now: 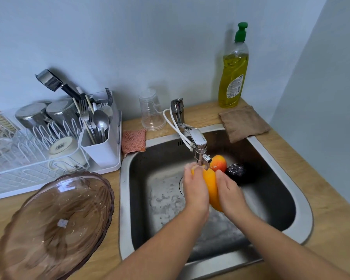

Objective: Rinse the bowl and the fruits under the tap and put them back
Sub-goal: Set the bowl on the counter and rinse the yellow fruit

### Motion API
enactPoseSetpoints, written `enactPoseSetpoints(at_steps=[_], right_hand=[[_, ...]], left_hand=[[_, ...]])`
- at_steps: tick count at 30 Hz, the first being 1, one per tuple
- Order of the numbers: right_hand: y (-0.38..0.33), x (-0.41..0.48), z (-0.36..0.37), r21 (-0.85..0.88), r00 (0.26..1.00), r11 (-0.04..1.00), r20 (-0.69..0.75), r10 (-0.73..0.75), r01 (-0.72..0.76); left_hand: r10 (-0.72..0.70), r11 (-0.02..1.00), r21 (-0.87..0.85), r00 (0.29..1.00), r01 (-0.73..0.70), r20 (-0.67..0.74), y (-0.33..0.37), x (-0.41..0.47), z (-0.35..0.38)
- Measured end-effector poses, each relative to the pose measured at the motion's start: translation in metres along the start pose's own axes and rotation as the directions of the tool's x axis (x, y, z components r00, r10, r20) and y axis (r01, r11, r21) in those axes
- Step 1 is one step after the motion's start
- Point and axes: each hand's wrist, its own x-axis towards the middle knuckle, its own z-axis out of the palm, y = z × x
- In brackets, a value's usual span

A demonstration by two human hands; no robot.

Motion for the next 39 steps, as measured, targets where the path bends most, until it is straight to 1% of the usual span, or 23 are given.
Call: enactPoseSetpoints(at_steps=[1,2,3,5,6,7,8,10,12,14,16,17,18,19,21,24,27,31,33,35,37,38,39], right_hand=[[0.003,-0.002,0.001,-0.034,0.997,0.997,-0.015,-0.074,0.074],[0.008,-0.005,0.003,0.003,0.996,0.996,0.005,-0.086,0.086],[0.013,-0.009,0.006,0.072,0.998,0.996,0.05,-0.049,0.046],[0.018,-0.016,0.013,0.228,0.971,0.957,0.196,0.136,-0.18],[0.018,-0.017,0.016,0.29,0.94,0.912,0.265,0.214,-0.29],[0.017,-0.017,0.016,0.334,0.922,0.876,0.29,0.257,-0.349],[0.018,-0.012,0.016,0.367,0.929,0.864,0.262,0.261,-0.346],[0.017,0.002,0.015,0.398,0.97,0.886,0.148,0.195,-0.239],[0.015,0.007,0.011,0.304,0.992,0.946,0.087,0.088,-0.11],[0.012,0.0,0.012,0.222,0.996,0.975,0.086,0.012,-0.03],[0.015,-0.012,0.016,0.161,0.994,0.987,0.109,-0.025,0.007],[0.015,-0.018,0.018,0.146,0.992,0.989,0.121,-0.041,0.023],[0.016,-0.02,0.019,0.134,0.989,0.99,0.136,-0.051,0.032],[0.017,-0.02,0.02,0.129,0.986,0.99,0.149,-0.074,0.054],[0.017,-0.014,0.02,0.125,0.98,0.987,0.163,-0.116,0.097],[0.002,0.003,0.016,0.1,0.97,0.985,0.19,-0.155,0.138],[-0.014,0.017,0.011,0.197,0.954,0.976,0.263,-0.147,0.096],[0.002,-0.009,0.026,0.258,0.949,0.956,0.24,-0.205,0.142],[0.013,-0.03,0.036,0.29,0.941,0.947,0.262,-0.216,0.137],[0.02,-0.023,0.038,0.331,0.974,0.941,0.179,-0.137,0.072],[0.022,-0.006,0.031,0.325,0.998,0.945,0.056,0.011,-0.029],[0.022,-0.001,0.026,0.304,0.999,0.952,0.032,0.03,-0.039],[0.024,0.0,0.021,0.267,1.0,0.964,0.025,-0.005,-0.002]], left_hand=[[0.013,1.0,-0.012,1.0,-0.013,-0.016,-0.002,0.001,0.0],[0.008,1.0,-0.025,0.999,-0.009,-0.038,-0.003,0.004,-0.001],[0.001,0.999,-0.036,0.998,-0.003,-0.056,-0.003,0.009,-0.005],[0.038,0.999,-0.009,0.997,-0.039,-0.061,-0.005,0.02,-0.011],[0.087,0.995,0.044,0.996,-0.085,-0.035,-0.007,0.023,-0.013],[0.139,0.985,0.105,0.99,-0.14,0.009,-0.011,0.022,-0.013],[0.194,0.964,0.176,0.979,-0.201,0.055,-0.017,0.019,-0.012],[0.301,0.884,0.328,0.942,-0.334,0.147,-0.033,0.007,-0.008],[0.348,0.837,0.375,0.916,-0.399,0.198,-0.037,-0.005,-0.006],[0.305,0.884,0.324,0.94,-0.338,0.151,-0.028,-0.003,-0.01],[0.159,0.958,0.227,0.984,-0.174,0.081,-0.02,0.01,-0.017],[0.078,0.981,0.172,0.994,-0.09,0.078,-0.017,0.018,-0.021],[0.037,0.985,0.165,0.995,-0.052,0.094,-0.017,0.022,-0.023],[0.035,0.981,0.188,0.993,-0.056,0.115,-0.019,0.022,-0.025],[0.081,0.973,0.207,0.992,-0.101,0.1,-0.029,0.014,-0.025],[0.156,0.971,0.168,0.984,-0.168,0.086,-0.043,0.003,-0.024],[0.115,0.979,0.159,0.991,-0.125,0.072,-0.039,0.002,-0.02],[0.084,0.992,0.1,0.996,-0.082,-0.023,-0.022,0.018,-0.027],[0.058,0.993,0.108,0.998,-0.056,-0.019,-0.02,0.024,-0.033],[0.094,0.986,0.133,0.995,-0.098,0.038,-0.024,0.016,-0.032],[0.156,0.976,0.138,0.983,-0.168,0.097,-0.029,0.004,-0.027],[0.167,0.974,0.135,0.978,-0.184,0.123,-0.03,0.0,-0.026],[0.162,0.976,0.123,0.977,-0.179,0.14,-0.028,-0.001,-0.025]])
